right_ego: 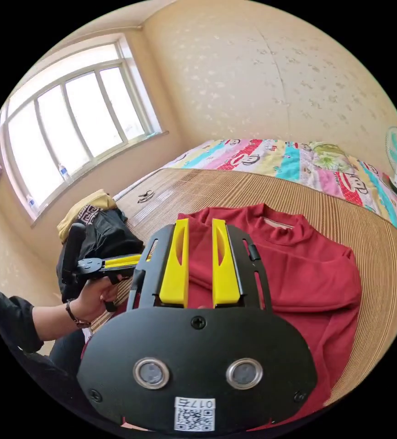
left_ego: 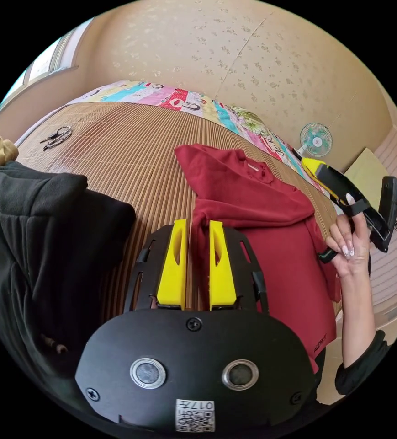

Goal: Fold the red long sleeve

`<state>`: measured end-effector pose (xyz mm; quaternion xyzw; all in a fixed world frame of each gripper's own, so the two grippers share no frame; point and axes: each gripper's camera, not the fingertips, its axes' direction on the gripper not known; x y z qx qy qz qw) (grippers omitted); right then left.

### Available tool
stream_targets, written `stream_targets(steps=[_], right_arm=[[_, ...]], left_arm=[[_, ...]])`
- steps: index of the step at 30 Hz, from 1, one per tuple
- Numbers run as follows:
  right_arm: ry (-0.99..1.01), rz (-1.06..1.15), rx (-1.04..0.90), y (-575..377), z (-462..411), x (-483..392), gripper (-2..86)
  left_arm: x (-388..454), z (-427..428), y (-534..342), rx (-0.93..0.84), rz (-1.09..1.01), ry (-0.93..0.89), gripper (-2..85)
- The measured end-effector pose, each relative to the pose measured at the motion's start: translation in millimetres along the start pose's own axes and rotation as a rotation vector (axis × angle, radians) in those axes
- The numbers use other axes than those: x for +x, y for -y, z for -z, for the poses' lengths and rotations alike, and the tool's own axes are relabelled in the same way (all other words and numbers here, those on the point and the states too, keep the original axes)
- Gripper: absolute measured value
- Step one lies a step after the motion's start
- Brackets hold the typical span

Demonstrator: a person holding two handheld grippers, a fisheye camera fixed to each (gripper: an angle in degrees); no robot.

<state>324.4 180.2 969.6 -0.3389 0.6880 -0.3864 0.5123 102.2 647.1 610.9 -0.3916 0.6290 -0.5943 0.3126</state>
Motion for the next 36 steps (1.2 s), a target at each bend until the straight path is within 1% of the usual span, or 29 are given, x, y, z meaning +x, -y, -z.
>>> stream_targets(steps=[1, 3, 5, 8, 10, 12, 14, 16, 18, 20, 21, 23, 25, 26, 28, 31, 36], right_arm=[[0.019, 0.039, -0.086, 28.3, -28.8, -10.9, 7.4], [-0.037, 0.094, -0.155, 59.8, -64.0, -28.3, 8.6], [-0.135, 0.138, -0.247, 85.0, -103.4, -44.6, 10.5], [-0.139, 0.119, -0.39, 97.1, -145.4, -49.2, 11.7], [-0.141, 0.094, -0.394, 96.2, -155.9, -50.5, 10.1], [-0.154, 0.088, -0.35, 94.5, -157.2, -54.0, 6.2], [-0.197, 0.057, -0.28, 93.8, -155.1, -55.2, 2.5], [-0.246, 0.02, -0.246, 95.7, -154.8, -53.2, 1.9], [-0.19, 0.01, -0.235, 99.5, -154.4, -51.2, 1.9], [-0.025, 0.011, -0.19, 105.0, -146.4, -50.0, 2.7], [-0.007, 0.007, -0.183, 106.6, -144.5, -49.6, 3.1], [0.033, 0.045, -0.237, 116.4, -145.8, -53.1, 8.2], [-0.001, 0.081, -0.301, 122.0, -151.5, -59.8, 12.6], [-0.039, 0.126, -0.314, 122.8, -153.7, -67.5, 12.8], [-0.066, 0.21, -0.343, 122.1, -159.8, -80.3, 10.0], [-0.091, 0.278, -0.451, 122.8, -178.7, -95.0, 8.8], [-0.103, 0.235, -0.481, 128.6, -185.6, -96.1, 9.3]], left_arm=[[1.8, 2.0, -1.1, 0.014, -0.007, 0.005, 7.4], [4.9, 8.2, -6.1, 0.07, -0.025, 0.023, 5.1], [3.3, 6.2, -5.4, 0.06, -0.03, -0.002, 5.5], [4.8, -1.2, -3.1, 0.019, -0.014, 0.027, 7.1], [10.3, -4.3, -2.4, 0.007, -0.025, 0.061, 6.8], [17.5, -11.6, -1.0, -0.024, -0.041, 0.113, 3.7], [19.5, -12.9, -2.2, -0.02, -0.044, 0.126, 2.1], [17.9, -13.2, -3.3, -0.017, -0.043, 0.116, 0.8], [10.2, -12.8, -4.3, -0.013, -0.019, 0.077, 0.0], [4.9, -12.5, -5.5, -0.01, -0.004, 0.048, -0.3], [2.5, -12.3, -6.5, -0.007, 0.002, 0.036, -0.5], [1.6, -12.5, -7.4, -0.007, 0.003, 0.03, -0.6], [2.6, -11.8, -8.2, -0.002, -0.002, 0.035, -0.6], [3.8, -11.3, -8.9, 0.001, -0.007, 0.041, -0.6], [4.2, -11.2, -10.7, 0.004, 0.0, 0.038, -0.6], [5.3, -9.7, -12.2, 0.011, -0.003, 0.05, -0.6], [4.7, -8.9, -13.2, 0.012, -0.004, 0.058, -0.6]])
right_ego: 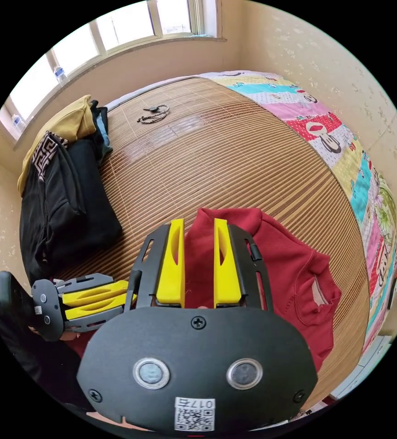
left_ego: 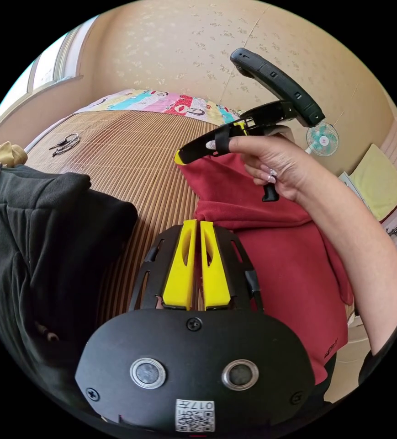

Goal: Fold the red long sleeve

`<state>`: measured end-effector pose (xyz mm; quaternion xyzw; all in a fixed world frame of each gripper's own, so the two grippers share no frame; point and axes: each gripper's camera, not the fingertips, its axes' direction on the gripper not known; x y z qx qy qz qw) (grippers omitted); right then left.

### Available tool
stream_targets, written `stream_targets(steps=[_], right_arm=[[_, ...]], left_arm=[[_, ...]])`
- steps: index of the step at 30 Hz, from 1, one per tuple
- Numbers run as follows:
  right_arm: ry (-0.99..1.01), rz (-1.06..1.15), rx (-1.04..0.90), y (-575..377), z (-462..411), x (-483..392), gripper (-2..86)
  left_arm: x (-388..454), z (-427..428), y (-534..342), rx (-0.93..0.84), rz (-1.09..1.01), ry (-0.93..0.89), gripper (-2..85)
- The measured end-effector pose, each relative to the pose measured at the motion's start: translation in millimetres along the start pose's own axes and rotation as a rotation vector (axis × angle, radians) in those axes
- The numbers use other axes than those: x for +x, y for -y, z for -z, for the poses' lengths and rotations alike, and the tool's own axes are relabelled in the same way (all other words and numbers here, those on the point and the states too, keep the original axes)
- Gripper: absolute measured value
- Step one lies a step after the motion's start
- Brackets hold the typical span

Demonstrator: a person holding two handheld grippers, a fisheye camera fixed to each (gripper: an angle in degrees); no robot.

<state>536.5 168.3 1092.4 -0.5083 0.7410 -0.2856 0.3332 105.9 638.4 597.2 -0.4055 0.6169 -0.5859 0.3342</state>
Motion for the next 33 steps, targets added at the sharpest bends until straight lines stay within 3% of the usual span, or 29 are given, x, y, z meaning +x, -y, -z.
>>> stream_targets(steps=[6, 16, 20, 25, 28, 33], right_arm=[[-0.09, -0.006, -0.007, -6.0, -0.1, -11.0, 3.9], [-0.239, -0.218, 0.194, -34.4, -3.2, 9.8, 3.0], [-0.178, -0.266, 0.194, -37.1, -11.1, 26.0, 3.9], [-0.041, -0.302, 0.219, -55.6, 3.7, 50.9, 8.1], [0.039, -0.408, 0.304, -89.9, 26.5, 59.3, 15.8], [0.06, -0.476, 0.464, -198.3, 81.7, 27.2, 16.9]], left_arm=[[-1.9, 2.6, -2.2, 0.011, 0.0, 0.002, -0.5], [-10.0, 12.6, -5.0, 0.046, 0.041, 0.026, -0.3], [-15.5, 0.1, 4.7, -0.036, 0.076, 0.053, 0.5], [-22.0, 4.4, 4.6, -0.018, 0.096, 0.045, 5.5], [-37.2, 10.1, 2.4, 0.007, 0.131, -0.033, 7.9], [-53.5, 48.9, -26.9, 0.14, 0.102, -0.226, 12.4]])
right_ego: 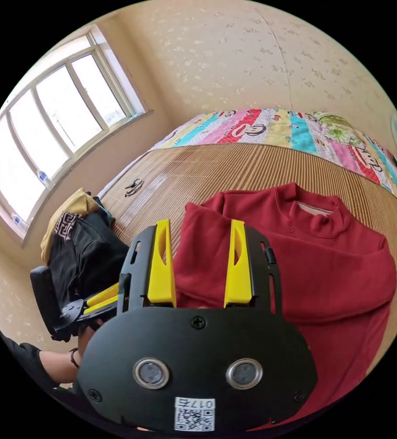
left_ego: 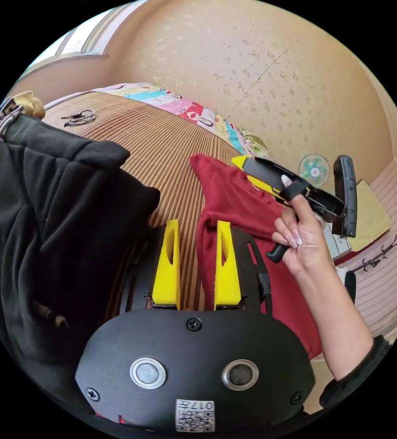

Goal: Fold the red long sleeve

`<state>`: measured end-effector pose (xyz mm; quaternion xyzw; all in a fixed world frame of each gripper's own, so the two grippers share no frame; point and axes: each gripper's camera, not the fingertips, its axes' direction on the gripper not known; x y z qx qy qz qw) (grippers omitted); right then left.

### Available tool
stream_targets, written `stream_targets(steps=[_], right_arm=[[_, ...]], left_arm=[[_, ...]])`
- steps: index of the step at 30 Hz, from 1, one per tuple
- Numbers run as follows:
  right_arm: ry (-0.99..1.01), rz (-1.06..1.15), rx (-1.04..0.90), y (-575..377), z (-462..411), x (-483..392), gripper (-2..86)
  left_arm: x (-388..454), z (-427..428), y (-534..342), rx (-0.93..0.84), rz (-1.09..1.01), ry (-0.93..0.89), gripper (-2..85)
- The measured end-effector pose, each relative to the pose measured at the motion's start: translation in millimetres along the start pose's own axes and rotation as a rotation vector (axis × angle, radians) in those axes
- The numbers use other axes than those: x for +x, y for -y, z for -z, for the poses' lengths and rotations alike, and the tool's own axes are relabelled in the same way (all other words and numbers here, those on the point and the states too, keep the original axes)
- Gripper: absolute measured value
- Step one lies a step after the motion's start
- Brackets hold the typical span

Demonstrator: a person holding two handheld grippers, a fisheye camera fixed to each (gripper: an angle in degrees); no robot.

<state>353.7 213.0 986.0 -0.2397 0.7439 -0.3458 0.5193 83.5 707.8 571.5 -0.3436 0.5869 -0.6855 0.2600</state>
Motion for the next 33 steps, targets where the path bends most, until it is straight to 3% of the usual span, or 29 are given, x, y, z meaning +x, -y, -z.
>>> stream_targets(steps=[4, 8, 11, 18, 21, 25, 29, 33], right_arm=[[-0.063, -0.062, 0.038, -105.8, 108.8, 23.9, 15.4], [-0.237, -0.314, -0.061, -209.6, 198.0, 85.9, 15.0], [-0.339, -0.413, -0.084, -265.7, 242.6, 113.9, 15.4], [-0.425, -0.623, -0.182, -318.6, 263.1, 161.1, 14.9], [-0.416, -0.684, -0.113, -331.7, 270.3, 168.0, 13.9], [-0.442, -0.598, -0.184, -329.9, 270.0, 167.0, 10.3], [-0.408, -0.418, -0.216, -331.9, 275.3, 154.8, 4.6], [-0.335, -0.448, -0.199, -352.7, 279.3, 154.5, 4.3]], left_arm=[[21.1, 37.9, -37.8, -0.046, -0.101, 0.016, 13.6], [37.5, 80.6, -93.1, -0.136, -0.209, 0.044, 13.8], [35.0, 97.5, -115.1, -0.25, -0.154, 0.09, 13.8], [56.8, 99.7, -127.5, -0.421, -0.12, 0.164, 12.4], [70.6, 89.5, -128.9, -0.503, -0.134, 0.192, 9.8], [76.6, 89.2, -123.1, -0.546, -0.148, 0.178, 4.7], [74.5, 120.2, -117.4, -0.458, -0.176, 0.266, 2.6], [64.0, 129.6, -127.0, -0.46, -0.157, 0.319, 3.3]])
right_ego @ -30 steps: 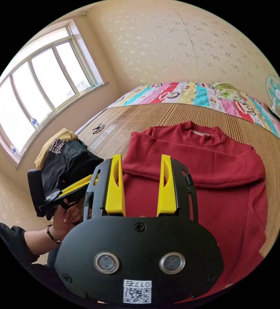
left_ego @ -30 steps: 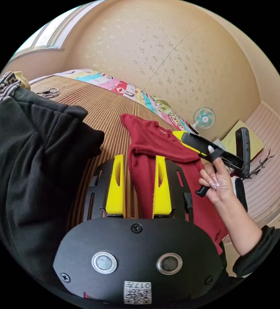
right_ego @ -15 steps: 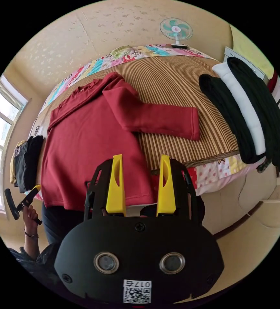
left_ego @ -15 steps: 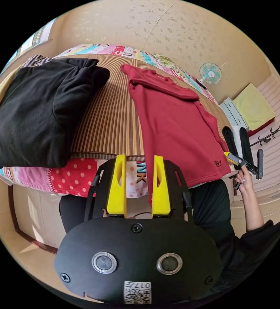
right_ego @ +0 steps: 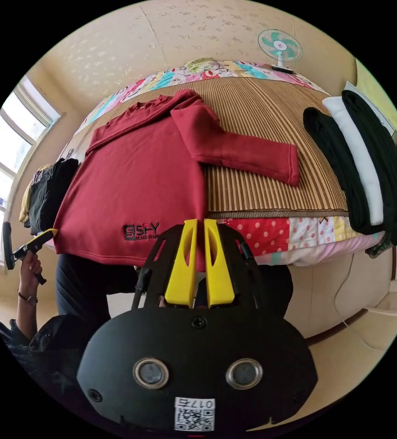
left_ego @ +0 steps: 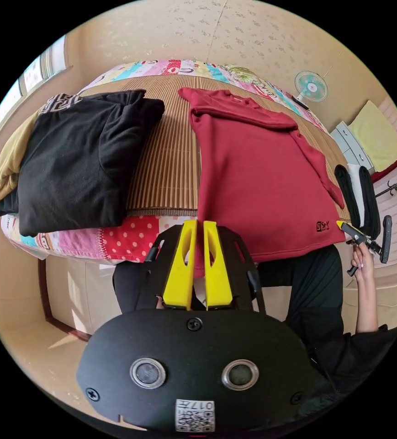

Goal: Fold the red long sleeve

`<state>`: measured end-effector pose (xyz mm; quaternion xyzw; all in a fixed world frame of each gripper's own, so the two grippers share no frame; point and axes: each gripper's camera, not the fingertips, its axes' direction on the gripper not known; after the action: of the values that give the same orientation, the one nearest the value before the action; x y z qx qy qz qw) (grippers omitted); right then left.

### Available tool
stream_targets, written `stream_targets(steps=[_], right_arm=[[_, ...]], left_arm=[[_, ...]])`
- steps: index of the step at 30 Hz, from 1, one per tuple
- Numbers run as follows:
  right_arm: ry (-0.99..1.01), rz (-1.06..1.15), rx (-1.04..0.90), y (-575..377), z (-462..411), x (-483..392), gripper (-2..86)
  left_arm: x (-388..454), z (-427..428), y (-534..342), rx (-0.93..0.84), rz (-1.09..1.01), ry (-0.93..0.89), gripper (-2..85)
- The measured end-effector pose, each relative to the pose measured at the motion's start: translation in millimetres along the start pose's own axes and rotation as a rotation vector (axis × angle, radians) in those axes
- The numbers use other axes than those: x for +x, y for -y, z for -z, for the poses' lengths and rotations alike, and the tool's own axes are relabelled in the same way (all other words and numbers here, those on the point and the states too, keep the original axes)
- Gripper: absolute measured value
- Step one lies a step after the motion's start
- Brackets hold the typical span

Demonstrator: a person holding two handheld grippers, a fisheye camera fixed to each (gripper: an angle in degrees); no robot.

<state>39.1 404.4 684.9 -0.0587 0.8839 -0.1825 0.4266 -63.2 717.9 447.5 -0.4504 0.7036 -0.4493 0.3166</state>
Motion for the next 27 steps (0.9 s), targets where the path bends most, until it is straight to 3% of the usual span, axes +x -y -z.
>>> stream_targets(steps=[3, 8, 11, 17, 21, 27], right_arm=[[0.096, -0.124, 0.062, -13.7, 5.0, 29.9, 5.1], [0.57, -0.508, 0.235, -13.8, 6.3, 129.5, 11.6], [0.747, -0.677, 0.249, -1.3, -20.0, 166.4, 13.7], [0.862, -0.926, 0.206, 19.7, -54.7, 189.6, 13.5], [0.841, -0.953, 0.219, 36.7, -65.6, 193.5, 12.4], [0.729, -0.945, 0.218, 61.4, -81.0, 206.4, 4.0]], left_arm=[[-6.6, 10.4, -15.6, 0.034, 0.059, 0.032, 4.6], [-15.9, 45.3, -46.7, 0.163, 0.1, -0.018, 7.8], [-13.9, 60.2, -56.5, 0.151, 0.093, -0.133, 8.5], [5.9, 87.8, -76.8, 0.187, 0.062, -0.2, 8.7], [18.0, 85.6, -85.1, 0.178, 0.021, -0.199, 8.7], [14.7, 89.7, -92.5, 0.181, 0.03, -0.21, 8.7]])
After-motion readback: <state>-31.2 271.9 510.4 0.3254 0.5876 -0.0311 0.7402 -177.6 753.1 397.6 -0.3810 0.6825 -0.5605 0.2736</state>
